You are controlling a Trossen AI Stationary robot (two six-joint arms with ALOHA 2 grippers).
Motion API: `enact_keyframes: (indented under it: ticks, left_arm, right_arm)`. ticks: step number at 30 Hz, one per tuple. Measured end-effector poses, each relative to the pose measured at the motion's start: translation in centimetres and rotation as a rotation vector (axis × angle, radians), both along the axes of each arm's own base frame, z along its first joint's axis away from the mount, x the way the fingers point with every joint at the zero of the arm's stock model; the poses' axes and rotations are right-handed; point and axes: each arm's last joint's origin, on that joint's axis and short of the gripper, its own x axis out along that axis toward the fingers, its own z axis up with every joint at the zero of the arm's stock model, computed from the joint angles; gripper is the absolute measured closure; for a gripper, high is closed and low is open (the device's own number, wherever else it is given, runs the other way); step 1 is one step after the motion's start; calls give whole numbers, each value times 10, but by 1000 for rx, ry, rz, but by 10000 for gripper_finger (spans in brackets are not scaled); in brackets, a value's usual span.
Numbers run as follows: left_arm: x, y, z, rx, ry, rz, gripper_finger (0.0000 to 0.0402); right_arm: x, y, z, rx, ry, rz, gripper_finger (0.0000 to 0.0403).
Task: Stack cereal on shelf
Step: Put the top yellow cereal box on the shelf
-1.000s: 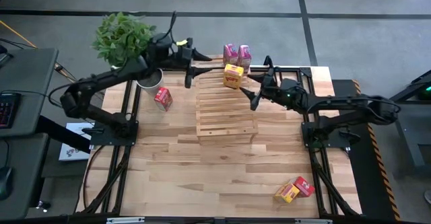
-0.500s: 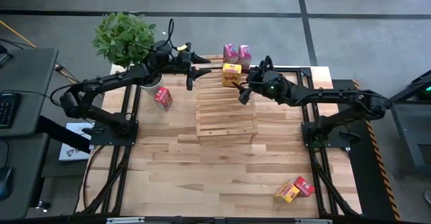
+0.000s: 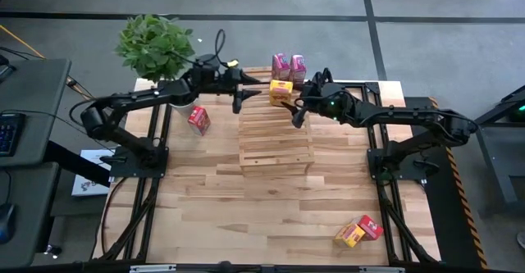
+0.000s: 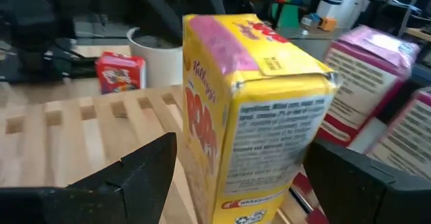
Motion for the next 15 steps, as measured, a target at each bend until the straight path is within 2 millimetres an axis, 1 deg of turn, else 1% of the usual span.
enact_keyframes:
  ticks: [4,10,12,15]
  left_arm:
    - [12,2,-15,-21,17,-14,232]
    - [26,1,-29,-19,4,-36,232]
    - [31,0,-31,-12,-10,-44,232]
    - [34,0,-31,-11,-35,-49,232]
  right_arm:
    - [1,2,0,2,-1,12,99]
    - [1,2,0,19,-10,14,100]
    - [1,2,0,20,-11,15,107]
    - [1,2,0,22,-12,14,128]
